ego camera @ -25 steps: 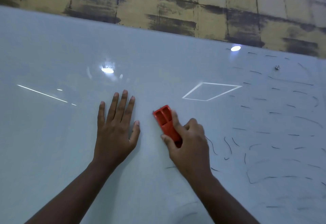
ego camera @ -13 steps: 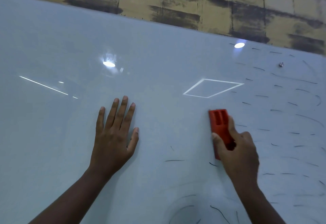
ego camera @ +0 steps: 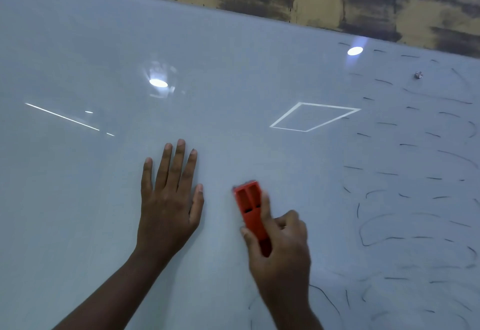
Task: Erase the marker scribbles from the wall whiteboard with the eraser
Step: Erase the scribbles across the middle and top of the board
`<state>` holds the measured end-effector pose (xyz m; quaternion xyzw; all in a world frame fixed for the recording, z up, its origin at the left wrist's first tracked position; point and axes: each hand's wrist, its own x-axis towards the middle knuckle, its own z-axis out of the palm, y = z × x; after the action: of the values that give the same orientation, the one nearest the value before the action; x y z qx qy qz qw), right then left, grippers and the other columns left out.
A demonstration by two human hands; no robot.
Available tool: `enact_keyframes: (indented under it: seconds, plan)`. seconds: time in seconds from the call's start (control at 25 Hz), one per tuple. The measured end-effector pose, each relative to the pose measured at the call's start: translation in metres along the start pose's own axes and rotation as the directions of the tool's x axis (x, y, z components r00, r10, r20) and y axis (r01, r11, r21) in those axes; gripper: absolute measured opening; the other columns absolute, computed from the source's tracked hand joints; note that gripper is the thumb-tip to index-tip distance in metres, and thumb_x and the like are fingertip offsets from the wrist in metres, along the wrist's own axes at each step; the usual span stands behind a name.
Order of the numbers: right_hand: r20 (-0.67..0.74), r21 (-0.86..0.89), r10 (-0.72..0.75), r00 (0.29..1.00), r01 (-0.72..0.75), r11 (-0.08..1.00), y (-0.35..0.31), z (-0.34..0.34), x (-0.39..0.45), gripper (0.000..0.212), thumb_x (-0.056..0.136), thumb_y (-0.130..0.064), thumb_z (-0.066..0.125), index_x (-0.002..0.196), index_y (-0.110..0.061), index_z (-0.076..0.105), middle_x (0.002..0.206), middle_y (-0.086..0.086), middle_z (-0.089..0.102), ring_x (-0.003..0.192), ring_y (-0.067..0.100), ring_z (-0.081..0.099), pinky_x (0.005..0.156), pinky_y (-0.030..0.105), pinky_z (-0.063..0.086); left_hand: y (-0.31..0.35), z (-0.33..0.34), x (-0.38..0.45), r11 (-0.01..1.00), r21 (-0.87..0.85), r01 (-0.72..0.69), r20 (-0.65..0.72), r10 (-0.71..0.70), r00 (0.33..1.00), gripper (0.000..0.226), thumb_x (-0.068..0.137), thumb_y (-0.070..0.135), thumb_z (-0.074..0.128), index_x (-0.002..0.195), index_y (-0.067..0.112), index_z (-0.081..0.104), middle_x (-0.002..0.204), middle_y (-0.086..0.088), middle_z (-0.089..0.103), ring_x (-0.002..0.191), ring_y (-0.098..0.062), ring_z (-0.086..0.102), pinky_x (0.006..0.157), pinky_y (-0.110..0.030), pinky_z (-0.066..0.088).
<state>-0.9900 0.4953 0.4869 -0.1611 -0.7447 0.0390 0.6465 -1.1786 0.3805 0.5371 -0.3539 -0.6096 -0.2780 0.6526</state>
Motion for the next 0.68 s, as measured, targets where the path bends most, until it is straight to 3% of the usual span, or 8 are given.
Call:
enact_keyframes:
  seconds: [0.16,0.28,0.36,0.48,0.6,0.68]
  plan:
    - [0.106,-0.094,-0.161,0.981,0.171,0.981,-0.001,0.01,-0.039,0.079,0.081,-0.055,0.07,0.154,-0.034,0.047,0.09,-0.005,0.049,0.077,0.014,0.048,0.059,0.027,0.052,-0.001,-0.002,-0.009,1.0,-0.019,-0.004,0.022,0.004,1.0,0.069,0.107,0.033,0.042,0.168,0.008,0.025,0.178,-0.014,0.014,0.165,-0.032,0.011,0.131,-0.063,0.016]
    - [0.082,-0.131,-0.154,0.985,0.164,0.978,0.012,-0.001,-0.031,0.076,0.08,-0.052,0.076,0.151,-0.037,0.05,0.09,-0.006,0.046,0.077,0.017,0.049,0.056,0.031,0.051,-0.002,-0.003,-0.016,0.999,-0.031,-0.015,0.014,0.016,1.0,0.068,0.107,0.031,0.044,0.168,0.008,0.027,0.178,-0.014,0.016,0.165,-0.032,0.013,0.13,-0.063,0.018]
    - [-0.002,-0.129,0.009,1.0,-0.009,0.992,0.03,-0.015,-0.019,0.074,0.082,-0.05,0.077,0.151,-0.041,0.049,0.089,-0.008,0.043,0.08,0.019,0.051,0.057,0.034,0.051,-0.003,-0.003,-0.02,0.999,-0.041,-0.024,0.0,0.024,1.0,0.067,0.107,0.029,0.045,0.168,0.008,0.027,0.178,-0.013,0.017,0.165,-0.032,0.015,0.13,-0.063,0.02]
    - [-0.095,-0.038,0.309,0.946,-0.313,0.949,0.072,-0.039,-0.019,0.078,0.085,-0.051,0.074,0.154,-0.049,0.038,0.089,-0.007,0.043,0.084,0.023,0.057,0.068,0.038,0.053,-0.001,-0.004,-0.028,0.999,-0.045,-0.02,-0.004,0.02,1.0,0.065,0.108,0.029,0.044,0.168,0.008,0.027,0.178,-0.013,0.017,0.165,-0.031,0.015,0.13,-0.062,0.019]
    - [-0.146,0.03,0.453,0.879,-0.454,0.89,0.101,-0.048,-0.046,0.077,0.089,-0.048,0.072,0.157,-0.045,0.036,0.094,-0.001,0.048,0.084,0.027,0.062,0.073,0.035,0.047,0.002,-0.006,-0.041,0.999,-0.044,-0.012,0.017,0.013,1.0,0.065,0.109,0.028,0.043,0.169,0.008,0.025,0.178,-0.014,0.016,0.165,-0.032,0.014,0.131,-0.061,0.016]
    - [-0.152,0.072,0.519,0.841,-0.515,0.854,0.107,-0.044,-0.064,0.076,0.09,-0.043,0.073,0.156,-0.042,0.037,0.096,0.003,0.049,0.085,0.028,0.061,0.078,0.038,0.051,0.005,-0.006,-0.051,0.999,-0.045,-0.003,0.029,0.004,1.0,0.065,0.11,0.028,0.043,0.169,0.008,0.024,0.177,-0.015,0.016,0.165,-0.033,0.014,0.131,-0.061,0.017]
